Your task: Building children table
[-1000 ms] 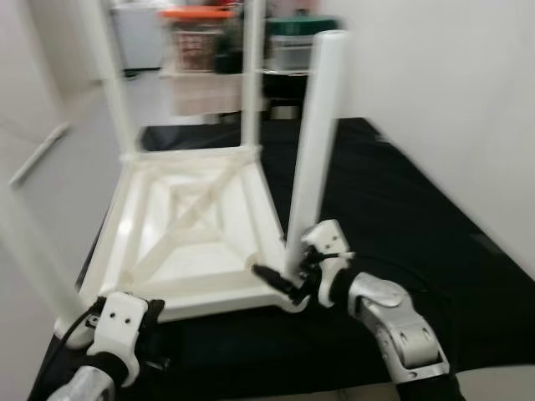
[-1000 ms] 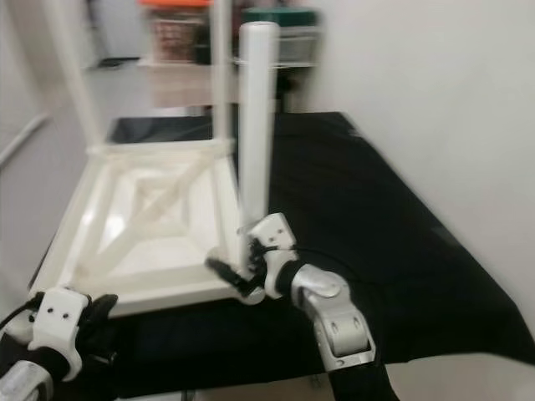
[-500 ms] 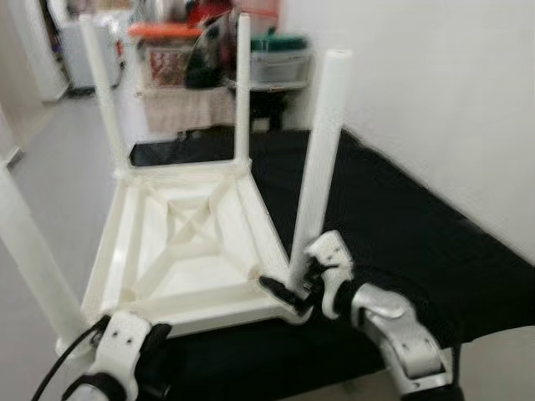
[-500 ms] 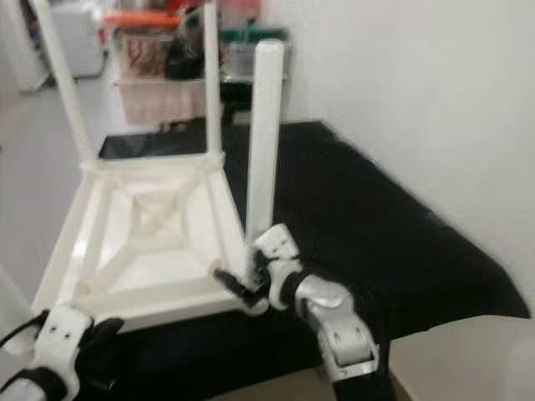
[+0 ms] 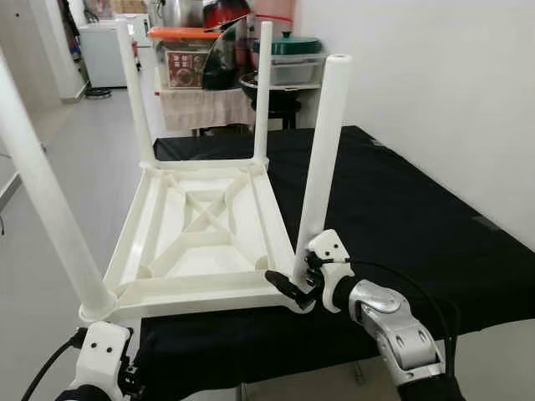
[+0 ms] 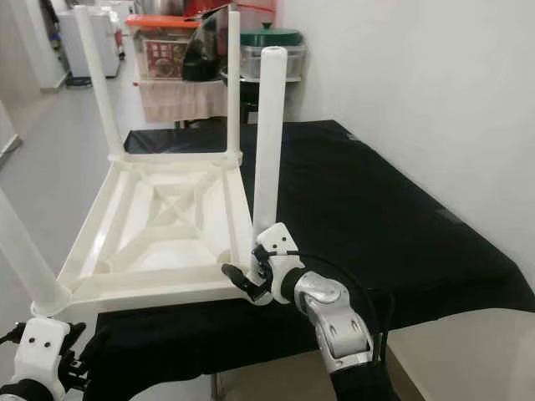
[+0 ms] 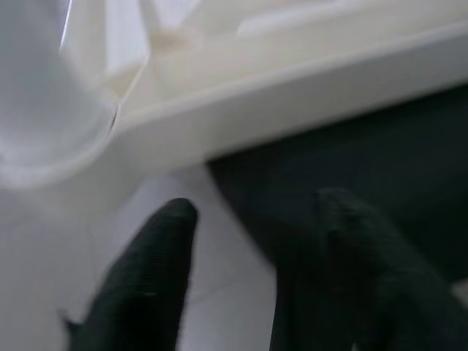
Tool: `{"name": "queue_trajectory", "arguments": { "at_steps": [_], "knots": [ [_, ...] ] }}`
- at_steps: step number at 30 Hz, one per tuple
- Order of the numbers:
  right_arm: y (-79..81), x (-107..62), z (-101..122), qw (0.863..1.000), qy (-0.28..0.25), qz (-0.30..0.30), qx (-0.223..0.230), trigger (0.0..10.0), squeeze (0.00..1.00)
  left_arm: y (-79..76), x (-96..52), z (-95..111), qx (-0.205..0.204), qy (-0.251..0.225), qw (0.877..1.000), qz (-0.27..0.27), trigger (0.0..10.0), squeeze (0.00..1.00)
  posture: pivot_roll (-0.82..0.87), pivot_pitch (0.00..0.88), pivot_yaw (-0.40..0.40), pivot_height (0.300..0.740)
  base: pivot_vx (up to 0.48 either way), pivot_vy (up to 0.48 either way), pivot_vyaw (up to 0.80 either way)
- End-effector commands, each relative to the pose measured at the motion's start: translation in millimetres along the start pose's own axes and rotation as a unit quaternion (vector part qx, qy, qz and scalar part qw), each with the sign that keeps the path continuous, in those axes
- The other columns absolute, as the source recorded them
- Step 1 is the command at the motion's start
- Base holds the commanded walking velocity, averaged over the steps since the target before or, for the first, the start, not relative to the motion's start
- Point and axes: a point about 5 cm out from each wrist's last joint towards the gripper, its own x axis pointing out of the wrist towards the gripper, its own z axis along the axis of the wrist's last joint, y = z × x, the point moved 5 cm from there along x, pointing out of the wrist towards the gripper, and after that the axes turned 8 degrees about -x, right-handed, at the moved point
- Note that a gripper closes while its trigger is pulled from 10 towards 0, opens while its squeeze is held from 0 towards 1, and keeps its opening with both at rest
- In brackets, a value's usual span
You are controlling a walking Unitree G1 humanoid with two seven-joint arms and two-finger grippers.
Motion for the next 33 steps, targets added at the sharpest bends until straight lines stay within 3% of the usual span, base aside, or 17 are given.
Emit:
{"name": "queue_trajectory", "arguments": {
  "at_steps": [1, 6, 10, 15, 16, 18, 20, 25, 26, 27, 33],
  "knots": [
    [-4.3, 2.2, 0.5, 1.000, 0.004, -0.011, -0.001, 10.0, 0.00, 8.0, -2.7, -6.4, 0.004, 0.008, 1.000, 0.014, 10.0, 1.00, 0.09, 0.000, -0.023, 0.740, 0.000, 0.000, 0.00],
    [-8.1, 3.2, -1.6, 1.000, 0.010, -0.022, 0.002, 10.0, 0.00, 18.7, -13.4, -18.3, -0.003, 0.017, 0.999, 0.039, 10.0, 1.00, 0.09, 0.000, -0.023, 0.740, 0.000, 0.000, 0.00],
    [-9.7, 3.7, -2.5, 1.000, 0.012, -0.025, 0.002, 10.0, 0.00, 24.8, -14.6, -14.1, -0.005, 0.005, 0.999, 0.051, 10.0, 1.00, 0.09, 0.000, -0.029, 0.740, 0.000, 0.000, 0.00],
    [-11.3, 4.9, -3.3, 1.000, 0.015, -0.028, 0.001, 10.0, 0.00, 34.9, -8.6, 12.8, 0.000, -0.042, 0.997, 0.063, 10.0, 1.00, 0.09, 0.000, -0.033, 0.740, 0.000, 0.000, 0.00],
    [-11.6, 5.0, -3.3, 0.999, 0.016, -0.029, 0.001, 10.0, 0.00, 35.7, -2.5, 37.6, 0.004, -0.077, 0.995, 0.056, 10.0, 1.00, 0.09, 0.000, -0.034, 0.740, 0.000, 0.000, 0.00],
    [-11.8, 5.1, -3.3, 0.999, 0.016, -0.029, 0.001, 10.0, 0.00, 35.5, -0.3, 47.3, 0.006, -0.091, 0.994, 0.052, 10.0, 1.00, 0.09, 0.000, -0.034, 0.740, 0.000, 0.000, 0.00],
    [-12.2, 5.1, -4.0, 0.999, 0.017, -0.031, 0.002, 10.0, 0.00, 32.7, 4.8, 67.8, 0.012, -0.120, 0.992, 0.039, 10.0, 1.00, 0.09, 0.000, -0.034, 0.740, 0.000, 0.000, 0.00],
    [-15.0, 4.8, -3.8, 0.999, 0.018, -0.037, 0.004, 10.0, 0.00, 20.2, 11.7, 92.6, 0.022, -0.152, 0.988, 0.007, 10.0, 1.00, 0.08, 0.000, -0.036, 0.740, 0.000, 0.000, 0.00],
    [-16.5, 4.6, -3.8, 0.999, 0.018, -0.041, 0.004, 10.0, 0.00, 14.5, 13.7, 100.2, 0.024, -0.161, 0.987, -0.010, 10.0, 0.38, 0.08, 0.000, -0.036, 0.740, 0.000, 0.000, 0.00],
    [-19.7, 4.1, -4.0, 0.999, 0.019, -0.048, 0.004, 10.0, 0.00, 7.2, 15.4, 111.8, 0.025, -0.175, 0.984, -0.032, 10.0, 0.00, 0.07, 0.000, -0.039, 0.740, 0.000, 0.000, 0.00],
    [-24.2, 3.5, -1.0, 0.998, 0.015, -0.055, 0.004, 10.0, 0.00, 2.1, 14.3, 124.7, 0.023, -0.190, 0.980, -0.048, 10.0, 0.00, 0.06, 0.000, -0.036, 0.740, 0.000, 0.000, 0.00]
  ]
}}
